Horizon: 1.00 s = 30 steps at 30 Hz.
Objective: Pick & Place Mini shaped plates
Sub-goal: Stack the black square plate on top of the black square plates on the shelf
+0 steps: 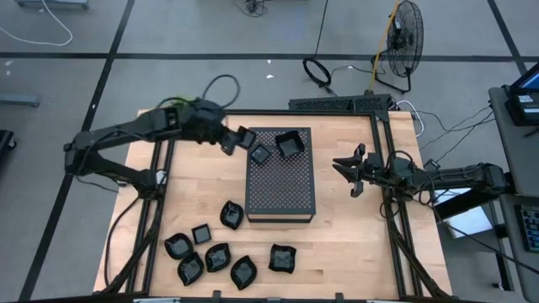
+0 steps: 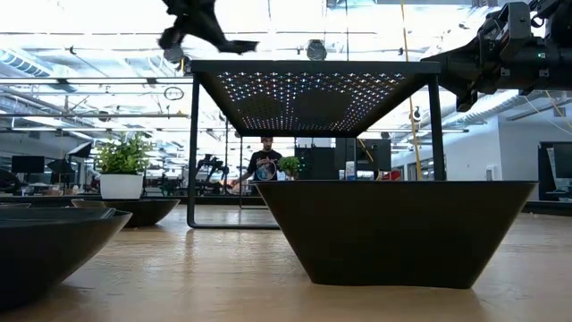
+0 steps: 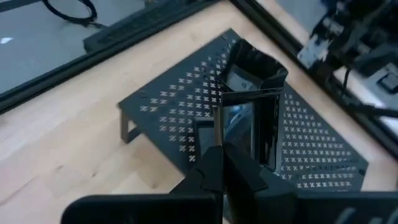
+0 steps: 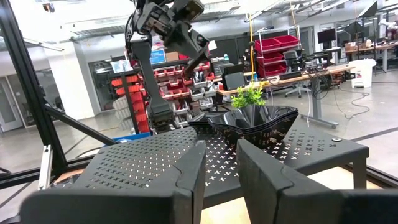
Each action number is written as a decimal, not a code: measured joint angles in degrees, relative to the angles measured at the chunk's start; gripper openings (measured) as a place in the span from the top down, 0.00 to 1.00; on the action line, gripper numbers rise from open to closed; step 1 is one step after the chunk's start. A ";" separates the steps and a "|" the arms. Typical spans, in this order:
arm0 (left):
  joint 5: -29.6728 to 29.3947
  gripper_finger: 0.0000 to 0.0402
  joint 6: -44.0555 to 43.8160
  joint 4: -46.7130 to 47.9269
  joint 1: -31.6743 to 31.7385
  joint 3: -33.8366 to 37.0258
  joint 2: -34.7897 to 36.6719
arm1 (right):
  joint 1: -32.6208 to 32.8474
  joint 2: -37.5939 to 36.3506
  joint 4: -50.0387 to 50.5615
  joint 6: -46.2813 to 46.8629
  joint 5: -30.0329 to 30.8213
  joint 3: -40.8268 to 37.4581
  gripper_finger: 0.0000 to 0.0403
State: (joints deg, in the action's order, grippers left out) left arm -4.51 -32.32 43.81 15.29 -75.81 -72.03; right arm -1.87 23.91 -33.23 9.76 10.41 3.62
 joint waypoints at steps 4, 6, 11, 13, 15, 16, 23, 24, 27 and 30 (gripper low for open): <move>1.42 0.99 2.89 0.09 0.00 -1.98 -6.18 | -0.01 -0.01 0.01 0.04 -0.02 0.00 0.81; 2.62 0.99 4.11 0.05 0.02 -2.38 -8.85 | 0.00 -0.01 0.02 0.04 -0.01 0.01 0.81; 4.54 0.98 5.40 -0.21 0.02 -2.38 -12.98 | 0.00 -0.01 0.02 0.06 0.00 0.02 0.81; 4.98 0.99 5.83 -0.32 0.02 -2.40 -13.75 | 0.00 0.00 0.02 0.07 0.00 0.01 0.81; 5.00 0.99 6.29 -0.28 0.02 -2.40 -14.14 | -0.02 0.00 0.01 0.07 0.00 0.00 0.81; 4.97 0.98 6.45 -0.31 0.02 -2.40 -14.22 | 0.00 -0.01 0.02 0.07 -0.02 0.00 0.81; 4.62 0.94 6.74 -0.32 0.02 -2.40 -14.23 | -0.01 0.00 0.02 0.07 0.00 0.01 0.81; 4.54 0.94 6.74 -0.32 0.02 -2.40 -14.23 | -0.01 0.01 0.02 0.06 0.00 0.00 0.81; 4.48 0.96 7.43 -0.34 0.02 -2.40 -14.23 | 0.00 0.01 0.02 0.06 0.00 0.02 0.81; 4.10 0.97 8.03 -0.41 0.00 -2.40 -14.23 | 0.00 0.01 0.02 0.07 -0.02 0.00 0.81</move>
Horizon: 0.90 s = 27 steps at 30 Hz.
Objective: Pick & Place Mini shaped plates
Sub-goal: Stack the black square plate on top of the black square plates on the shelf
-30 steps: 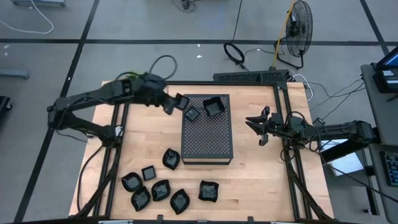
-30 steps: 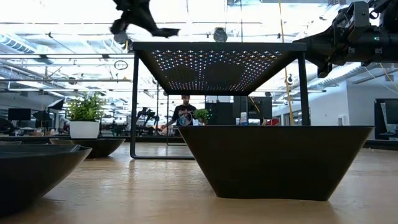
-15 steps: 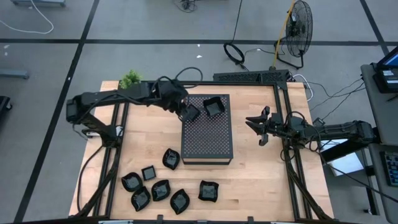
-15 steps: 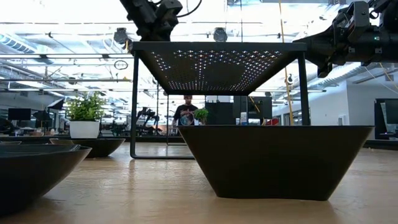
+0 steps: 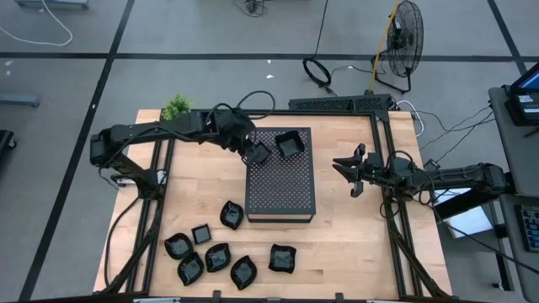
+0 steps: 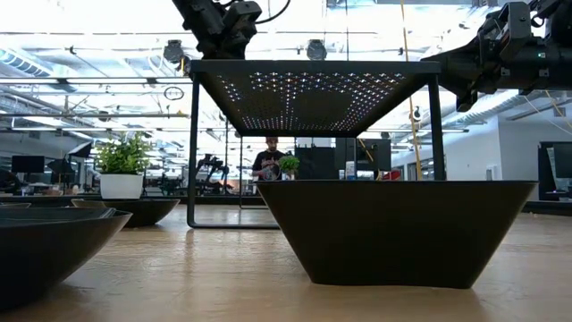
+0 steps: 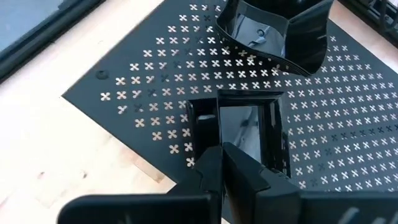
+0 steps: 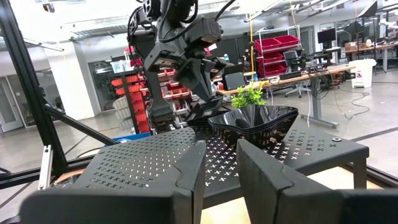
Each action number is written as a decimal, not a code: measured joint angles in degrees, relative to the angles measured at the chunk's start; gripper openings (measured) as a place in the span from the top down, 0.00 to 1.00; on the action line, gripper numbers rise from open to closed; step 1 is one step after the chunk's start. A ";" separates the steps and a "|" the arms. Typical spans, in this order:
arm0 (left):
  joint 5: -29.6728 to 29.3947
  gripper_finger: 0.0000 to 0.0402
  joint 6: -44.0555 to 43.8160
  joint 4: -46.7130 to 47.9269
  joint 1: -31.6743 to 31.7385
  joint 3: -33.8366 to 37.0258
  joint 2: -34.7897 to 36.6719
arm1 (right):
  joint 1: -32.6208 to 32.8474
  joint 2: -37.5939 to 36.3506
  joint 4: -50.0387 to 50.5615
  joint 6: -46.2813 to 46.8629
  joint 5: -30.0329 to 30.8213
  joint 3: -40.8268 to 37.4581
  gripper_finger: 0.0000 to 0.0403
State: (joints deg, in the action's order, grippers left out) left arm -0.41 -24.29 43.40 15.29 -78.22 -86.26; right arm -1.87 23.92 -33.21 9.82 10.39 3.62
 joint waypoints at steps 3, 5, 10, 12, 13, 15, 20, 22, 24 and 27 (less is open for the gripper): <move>-2.51 0.96 -0.05 0.11 0.00 0.00 0.44 | 0.00 0.00 0.00 -0.01 0.01 0.01 0.81; -4.29 0.94 -0.08 0.14 0.02 0.00 1.36 | -0.01 -0.01 0.00 0.00 0.02 0.02 0.81; -6.48 0.84 -0.51 0.02 0.02 0.00 4.00 | 0.00 -0.01 0.00 0.00 0.02 0.02 0.81; -6.57 0.79 -1.03 0.03 -0.03 0.00 4.90 | 0.00 -0.01 0.00 0.00 0.02 0.01 0.81; -6.51 0.77 -1.28 0.04 -0.18 0.00 5.26 | -0.01 -0.02 0.00 0.00 0.02 0.00 0.81; -6.04 0.72 -1.31 0.77 -0.52 0.00 6.25 | -0.01 0.00 0.02 0.00 0.02 0.01 0.81; -6.68 0.65 -1.29 6.13 -2.11 0.00 9.08 | -0.01 -0.02 0.01 0.00 0.02 0.01 0.81; -11.12 0.63 -2.87 7.43 -2.74 0.00 9.31 | 0.00 0.00 0.00 0.00 0.02 0.01 0.81; -16.69 0.61 -4.95 8.94 -3.05 0.00 9.19 | 0.00 0.00 0.00 0.00 0.02 0.00 0.81; -23.70 0.59 -6.20 9.56 -3.13 -0.02 7.86 | -0.02 0.00 0.00 0.00 0.02 0.02 0.81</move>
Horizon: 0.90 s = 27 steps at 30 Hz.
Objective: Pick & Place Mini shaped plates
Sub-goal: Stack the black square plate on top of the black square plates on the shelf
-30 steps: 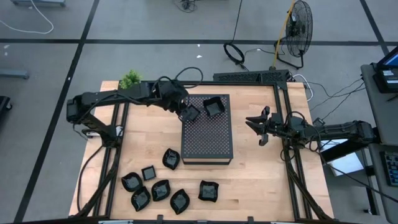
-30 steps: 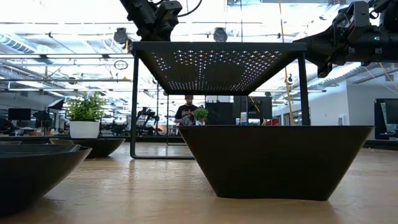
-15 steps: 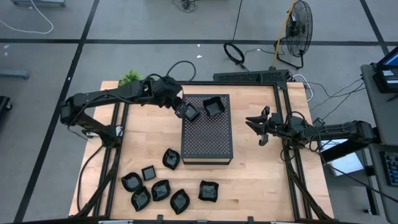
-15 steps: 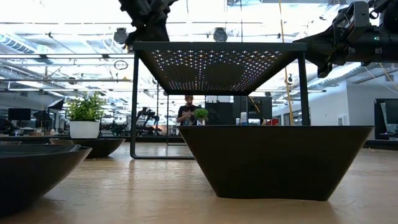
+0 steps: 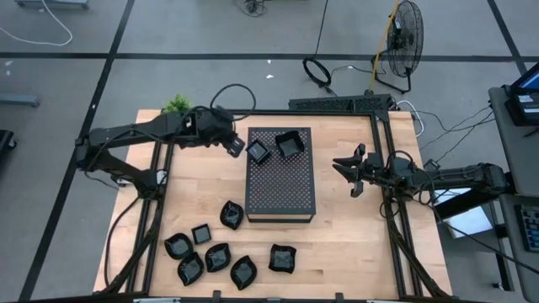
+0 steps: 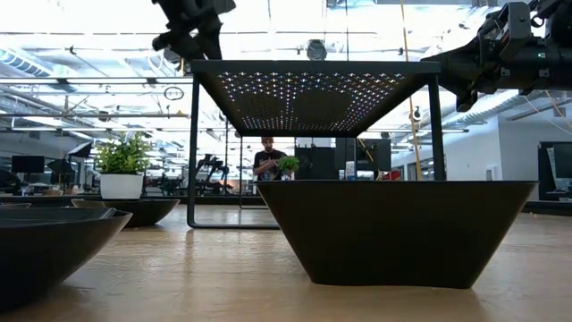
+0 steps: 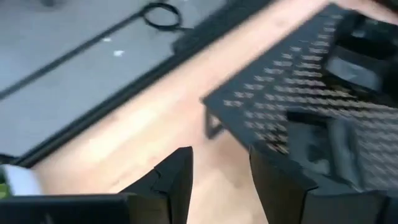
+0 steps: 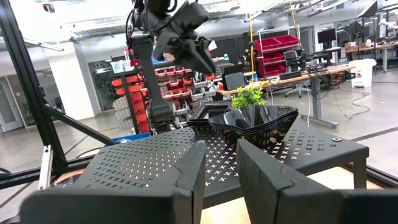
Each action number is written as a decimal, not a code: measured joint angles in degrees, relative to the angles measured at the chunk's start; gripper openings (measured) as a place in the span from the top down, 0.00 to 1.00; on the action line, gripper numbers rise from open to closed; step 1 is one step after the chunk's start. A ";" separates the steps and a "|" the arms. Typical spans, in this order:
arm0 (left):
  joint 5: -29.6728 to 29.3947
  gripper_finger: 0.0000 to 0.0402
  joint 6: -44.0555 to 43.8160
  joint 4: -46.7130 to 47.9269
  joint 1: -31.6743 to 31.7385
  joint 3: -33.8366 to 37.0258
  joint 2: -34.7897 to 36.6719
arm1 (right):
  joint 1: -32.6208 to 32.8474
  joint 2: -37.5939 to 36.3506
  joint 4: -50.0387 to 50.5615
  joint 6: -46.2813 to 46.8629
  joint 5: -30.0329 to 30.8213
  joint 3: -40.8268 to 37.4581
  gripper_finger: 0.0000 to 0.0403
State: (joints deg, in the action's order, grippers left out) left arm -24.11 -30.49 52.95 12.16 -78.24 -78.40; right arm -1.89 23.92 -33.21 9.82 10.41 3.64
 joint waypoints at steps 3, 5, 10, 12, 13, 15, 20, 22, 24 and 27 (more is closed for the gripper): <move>-1.43 0.59 -0.75 -0.05 0.04 0.04 -2.55 | 0.00 -0.01 -0.02 0.00 0.00 -0.02 0.81; -1.06 0.59 -0.75 -0.91 -0.09 0.04 -4.29 | 0.00 0.00 -0.02 0.00 0.00 -0.02 0.81; 0.56 0.59 -0.08 -1.21 -0.69 0.04 -8.35 | 0.00 0.00 -0.04 0.00 0.00 -0.02 0.81; 1.43 0.59 -0.03 -1.46 -0.92 0.04 -9.14 | 0.00 -0.02 -0.08 0.00 0.00 0.00 0.81; 2.39 0.59 0.00 -2.28 -1.07 0.04 -9.41 | 0.01 -0.01 -0.07 0.02 0.00 -0.01 0.81; 5.05 0.59 0.36 -3.72 -1.09 0.04 -9.67 | 0.00 0.00 -0.07 0.01 0.00 -0.02 0.81; 6.75 0.59 1.09 -5.12 -1.42 0.04 -9.60 | 0.00 -0.02 -0.22 0.00 0.00 -0.02 0.81; 6.01 0.59 1.80 -4.98 -1.42 0.04 -9.63 | 0.02 -0.01 -0.24 0.00 0.00 0.00 0.81; 6.00 0.59 1.89 -4.80 -1.38 0.04 -9.62 | 0.02 -0.02 -0.25 0.01 0.00 -0.02 0.81; 6.07 0.59 1.91 -4.83 -1.38 0.04 -9.63 | 0.01 -0.01 -0.24 0.00 0.00 -0.02 0.81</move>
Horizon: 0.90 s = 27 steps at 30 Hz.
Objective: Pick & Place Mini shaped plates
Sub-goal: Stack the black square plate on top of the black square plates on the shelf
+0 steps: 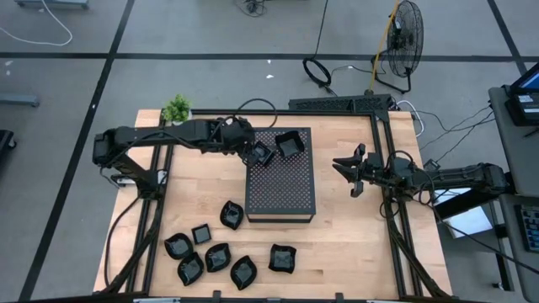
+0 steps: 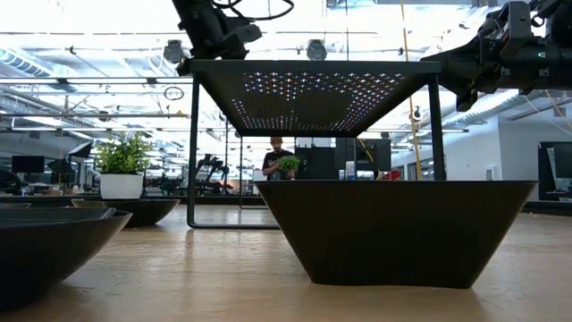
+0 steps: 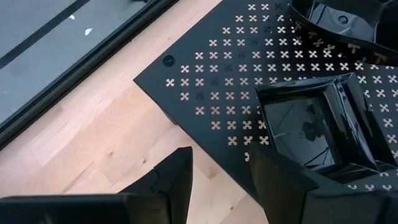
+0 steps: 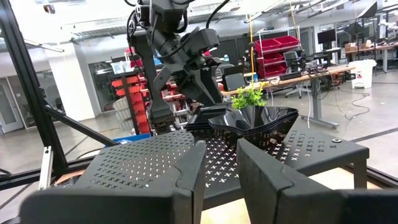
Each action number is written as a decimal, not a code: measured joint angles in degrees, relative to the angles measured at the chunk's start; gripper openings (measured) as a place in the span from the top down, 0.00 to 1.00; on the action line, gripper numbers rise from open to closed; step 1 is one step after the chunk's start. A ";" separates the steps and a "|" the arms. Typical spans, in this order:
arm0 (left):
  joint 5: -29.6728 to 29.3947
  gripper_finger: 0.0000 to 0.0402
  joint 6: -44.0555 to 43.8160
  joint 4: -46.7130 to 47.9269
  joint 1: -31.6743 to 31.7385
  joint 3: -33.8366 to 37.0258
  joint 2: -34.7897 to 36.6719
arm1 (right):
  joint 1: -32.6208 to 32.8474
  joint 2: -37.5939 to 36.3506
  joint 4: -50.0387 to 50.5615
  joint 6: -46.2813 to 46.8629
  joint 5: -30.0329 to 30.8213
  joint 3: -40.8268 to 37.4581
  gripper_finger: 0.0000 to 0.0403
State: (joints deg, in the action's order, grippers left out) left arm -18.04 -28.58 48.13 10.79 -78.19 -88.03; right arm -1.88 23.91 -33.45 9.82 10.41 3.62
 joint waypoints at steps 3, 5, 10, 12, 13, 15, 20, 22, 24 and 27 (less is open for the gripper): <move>0.25 0.59 -0.26 -0.77 -0.04 0.00 0.02 | 0.01 0.01 0.00 0.00 0.00 0.02 0.81; 2.85 0.59 -0.20 -1.75 0.00 0.02 0.60 | -0.01 -0.01 0.00 0.00 0.00 0.00 0.81; 9.33 0.59 -0.02 -3.64 -0.03 0.00 0.82 | -0.01 -0.01 -0.19 0.00 0.02 0.01 0.81; 9.42 0.59 -0.06 -3.38 -0.04 0.04 0.78 | -0.01 0.01 -0.17 0.01 0.00 0.01 0.81; 9.13 0.59 -0.07 -3.43 -0.03 0.02 0.83 | -0.01 0.01 -0.17 0.00 0.00 0.01 0.81; 8.57 0.59 -0.11 -3.40 0.01 0.02 0.87 | -0.01 -0.01 -0.20 0.00 0.00 0.00 0.81; 9.42 0.59 -0.06 0.15 -0.02 0.02 1.73 | 0.00 0.00 -0.17 0.00 0.00 0.01 0.81; 9.48 0.59 -1.71 6.00 -0.82 0.00 2.66 | 0.00 -0.01 -0.17 0.00 0.00 0.01 0.81; 9.44 0.59 -5.18 13.74 -2.66 -0.04 3.67 | -0.01 0.01 -0.15 0.00 -0.05 0.02 0.81; 10.14 0.59 -12.00 25.18 -7.83 0.00 4.29 | -0.01 -0.01 -0.06 0.00 -0.07 0.00 0.81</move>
State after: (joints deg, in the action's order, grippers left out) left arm -7.90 -40.57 73.30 2.95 -78.19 -83.74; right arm -1.89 23.90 -33.51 9.82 10.35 3.62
